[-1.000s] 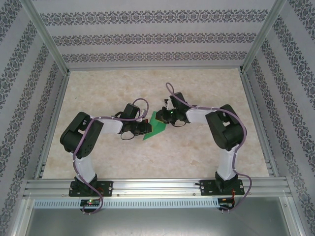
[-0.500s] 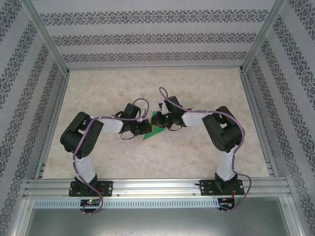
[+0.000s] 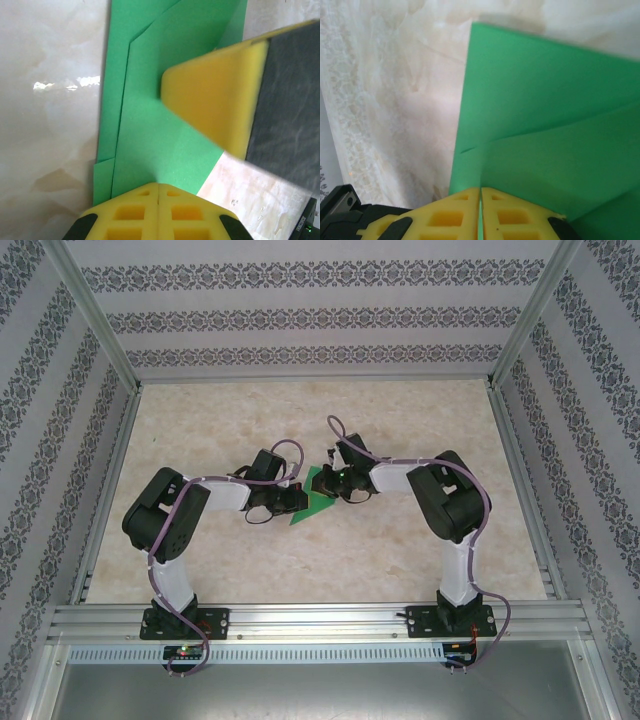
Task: Fold a paper plane with a square sheet of paper (pick it up from the middle)
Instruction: Fourth fold the wing at the center of the table.
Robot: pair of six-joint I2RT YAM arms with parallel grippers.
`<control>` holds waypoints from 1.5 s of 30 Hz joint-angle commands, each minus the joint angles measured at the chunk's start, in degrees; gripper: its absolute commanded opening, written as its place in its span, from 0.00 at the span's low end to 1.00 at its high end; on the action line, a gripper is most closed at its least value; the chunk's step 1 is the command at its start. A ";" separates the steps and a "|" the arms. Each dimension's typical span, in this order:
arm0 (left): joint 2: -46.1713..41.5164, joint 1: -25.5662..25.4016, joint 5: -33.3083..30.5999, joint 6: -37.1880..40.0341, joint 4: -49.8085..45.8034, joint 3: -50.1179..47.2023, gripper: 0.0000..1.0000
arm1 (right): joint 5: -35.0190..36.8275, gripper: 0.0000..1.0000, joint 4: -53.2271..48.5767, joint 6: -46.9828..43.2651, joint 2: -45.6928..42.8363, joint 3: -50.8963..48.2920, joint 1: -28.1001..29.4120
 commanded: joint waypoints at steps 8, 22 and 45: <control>3.16 -0.22 -6.26 2.12 -8.58 -4.80 0.00 | 10.44 0.10 -10.23 -2.57 2.78 6.29 -5.97; 1.81 -0.15 -5.80 1.79 -8.36 -5.29 0.00 | 6.90 0.12 -9.47 -4.30 -0.78 8.11 -10.55; 0.86 -0.31 -4.98 1.14 -8.35 -4.10 0.00 | 4.65 0.09 4.25 4.47 1.95 -0.93 1.48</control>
